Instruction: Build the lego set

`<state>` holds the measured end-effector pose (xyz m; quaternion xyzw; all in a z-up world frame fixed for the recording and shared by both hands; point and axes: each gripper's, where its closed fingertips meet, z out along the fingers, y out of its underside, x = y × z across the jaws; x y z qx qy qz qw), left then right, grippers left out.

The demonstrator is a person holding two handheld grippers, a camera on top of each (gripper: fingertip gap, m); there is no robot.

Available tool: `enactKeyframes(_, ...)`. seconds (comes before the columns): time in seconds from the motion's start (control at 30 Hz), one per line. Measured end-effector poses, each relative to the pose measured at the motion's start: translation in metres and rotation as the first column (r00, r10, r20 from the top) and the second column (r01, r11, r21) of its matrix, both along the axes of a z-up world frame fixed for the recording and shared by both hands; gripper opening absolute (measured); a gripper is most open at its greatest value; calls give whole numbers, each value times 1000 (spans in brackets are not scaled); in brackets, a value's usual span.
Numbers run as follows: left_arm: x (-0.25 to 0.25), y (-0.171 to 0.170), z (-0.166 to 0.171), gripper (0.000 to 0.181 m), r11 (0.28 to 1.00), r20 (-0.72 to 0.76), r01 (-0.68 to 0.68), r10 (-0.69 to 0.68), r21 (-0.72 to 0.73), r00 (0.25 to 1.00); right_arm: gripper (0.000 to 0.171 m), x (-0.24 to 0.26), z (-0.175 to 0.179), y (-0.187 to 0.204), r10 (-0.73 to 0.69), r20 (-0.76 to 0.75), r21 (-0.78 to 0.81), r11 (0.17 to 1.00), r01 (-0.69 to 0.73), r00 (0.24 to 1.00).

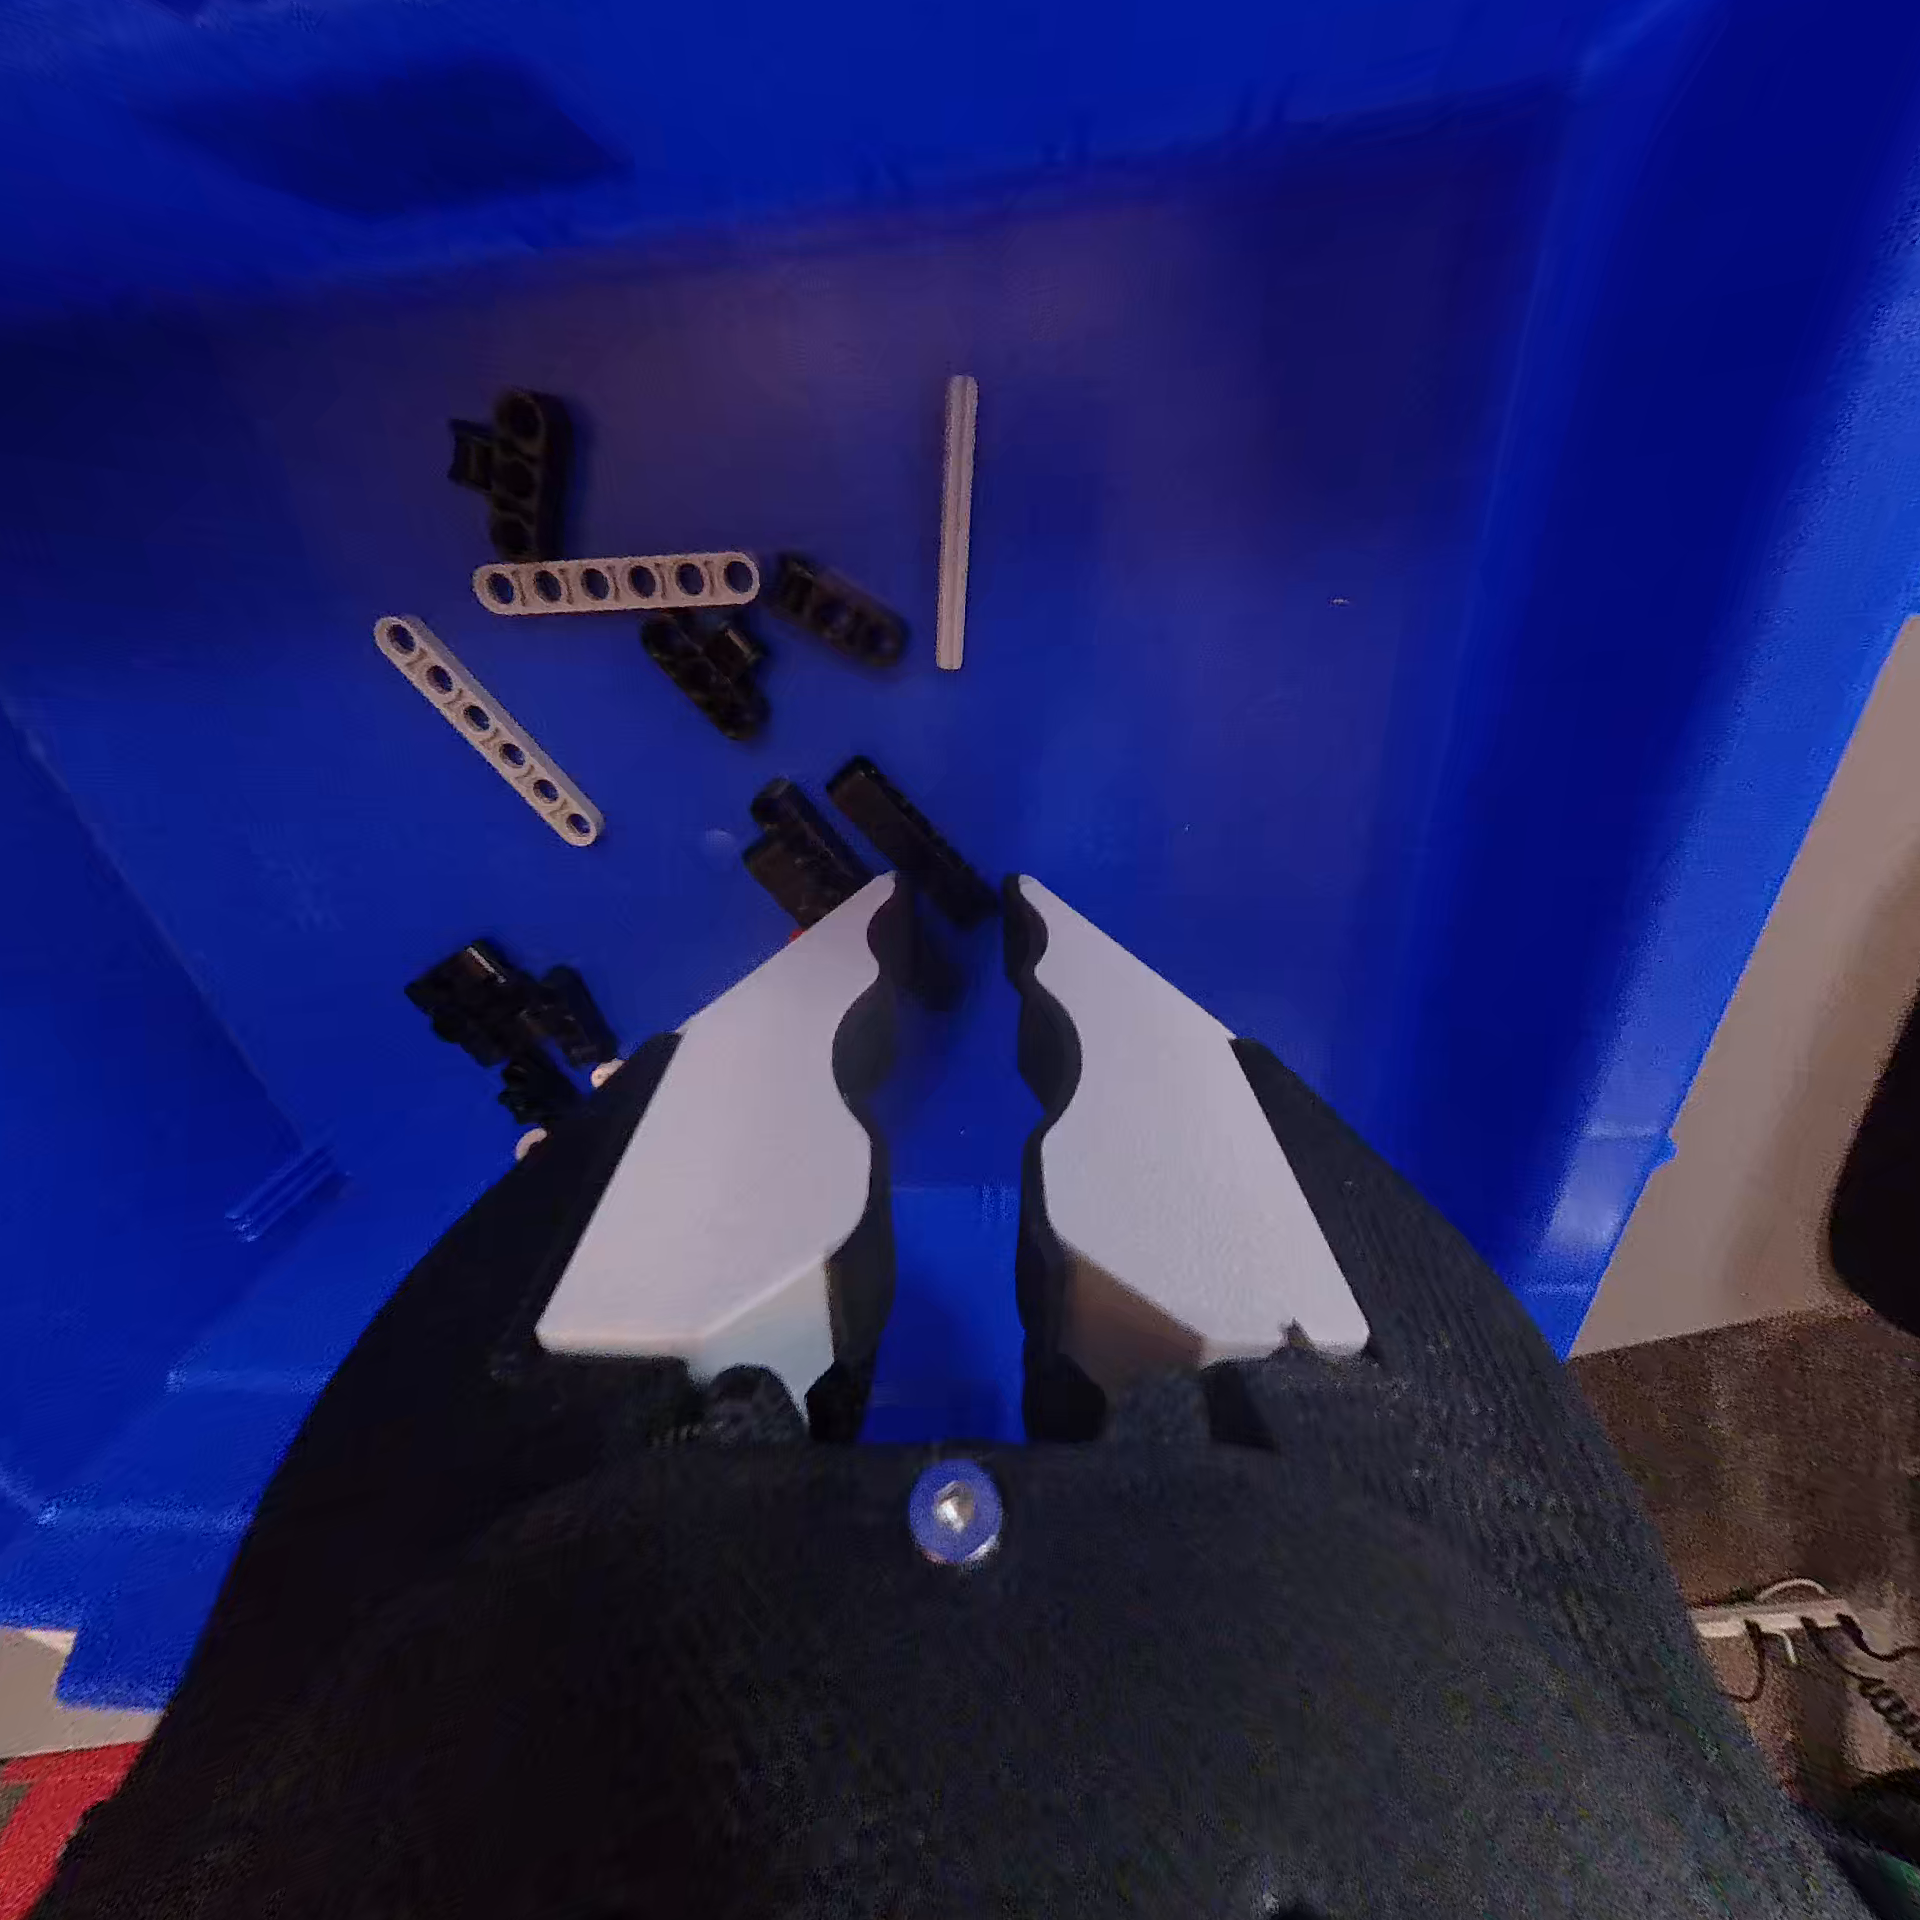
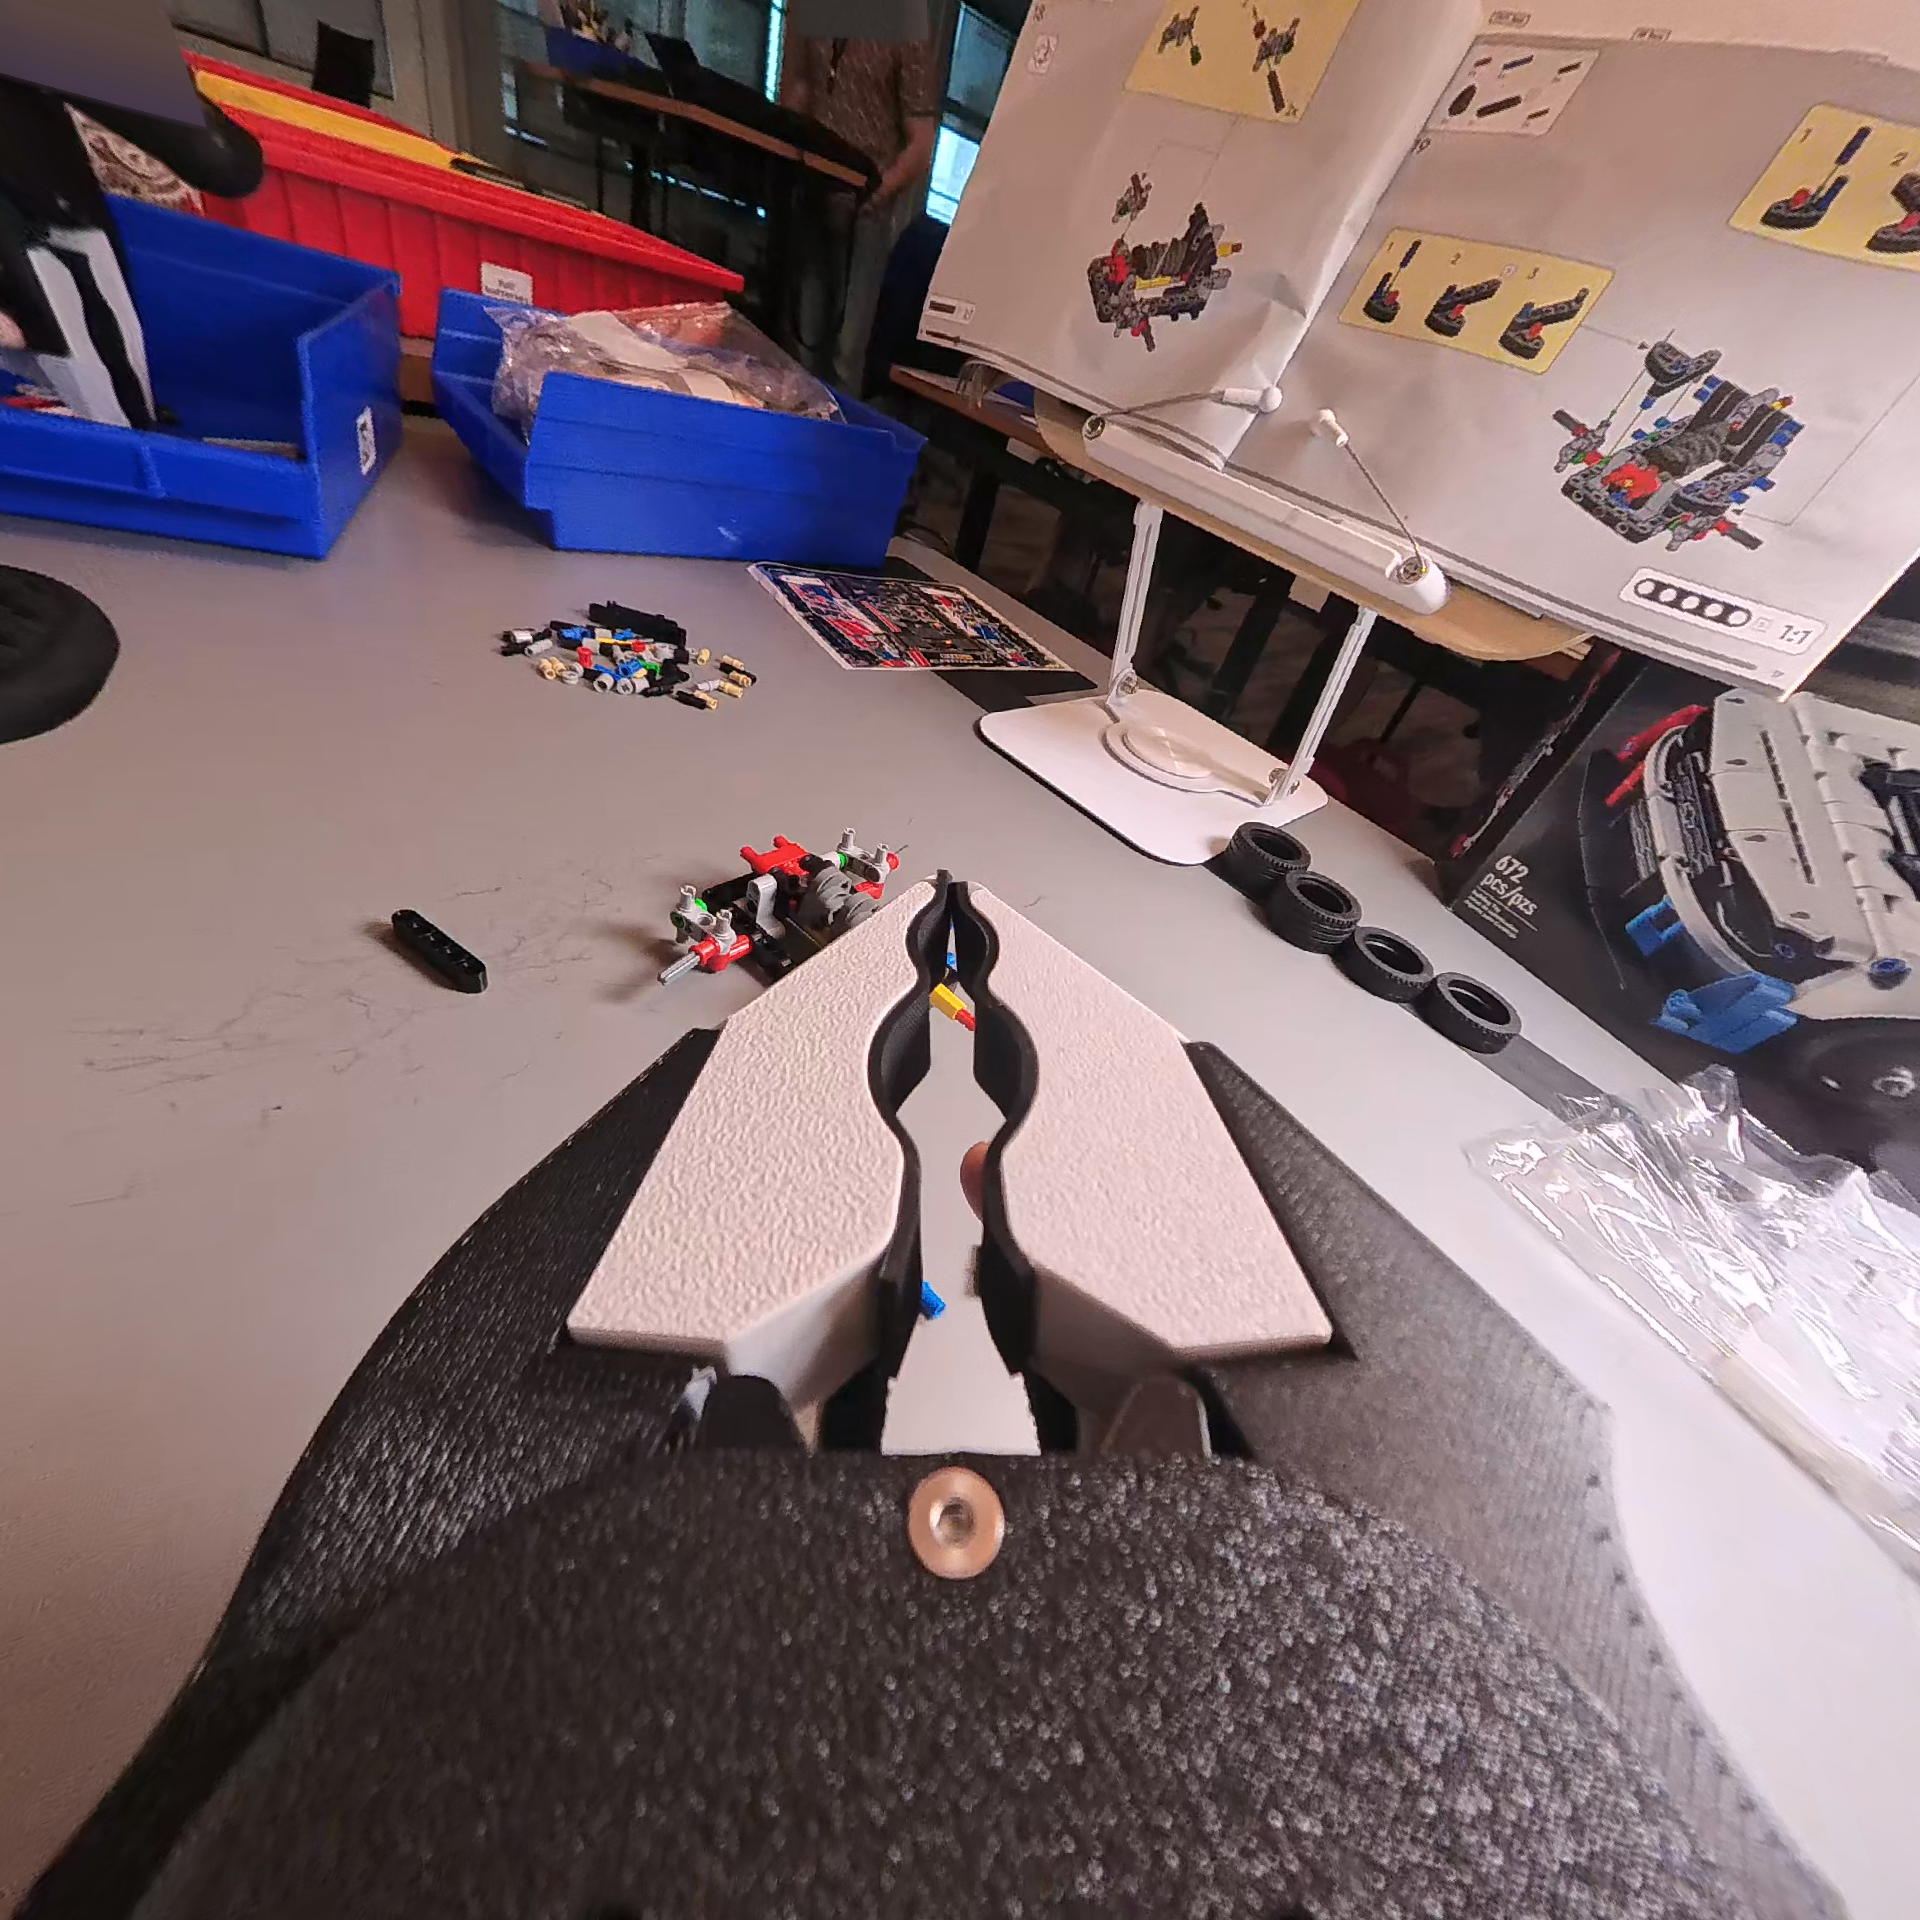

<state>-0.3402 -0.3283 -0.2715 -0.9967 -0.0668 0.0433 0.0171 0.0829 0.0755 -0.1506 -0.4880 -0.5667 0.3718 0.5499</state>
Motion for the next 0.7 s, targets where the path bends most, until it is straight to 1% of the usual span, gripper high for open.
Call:
enactKeyframes(0.1,-4,3,0,14,1000,-25,-23,24,21,999,0,0,0,1,-2,-2,-7,1000,2,1000)
enactKeyframes(0.27,-3,9,1,8,999,-32,-5,7,38,999,0,1,1,0,-1,-2,1,1000,1,1000)
enactKeyframes(0.33,5,22,13,7,992,-3,-1,2,123,1000,0,1,4,-2,2,-10,2,1000,-2,1000)
enactKeyframes(0.37,13,33,23,7,981,24,5,-10,196,1000,0,1,5,-4,7,-15,3,1000,-7,1000)
enactKeyframes(0.4,26,47,37,7,959,64,22,-42,282,997,0,0,6,-7,17,-19,4,1000,-17,1000)
enactKeyframes(0.47,66,77,69,6,887,156,69,-156,456,975,0,-5,6,-18,61,-17,13,998,-60,998)
enactKeyframes(0.53,121,104,100,6,795,251,120,-325,595,912,0,-14,2,-38,160,4,37,986,-160,987)
enactKeyframes(0.57,148,114,110,6,762,284,144,-400,631,871,0,-19,-3,-54,233,36,48,971,-234,972)
enactKeyframes(0.63,200,133,122,6,706,342,187,-535,683,772,4,-26,-11,-87,367,92,81,924,-375,925)
enactKeyframes(0.7,248,152,123,6,671,406,204,-632,713,660,5,-30,-18,-120,485,143,132,855,-502,863)
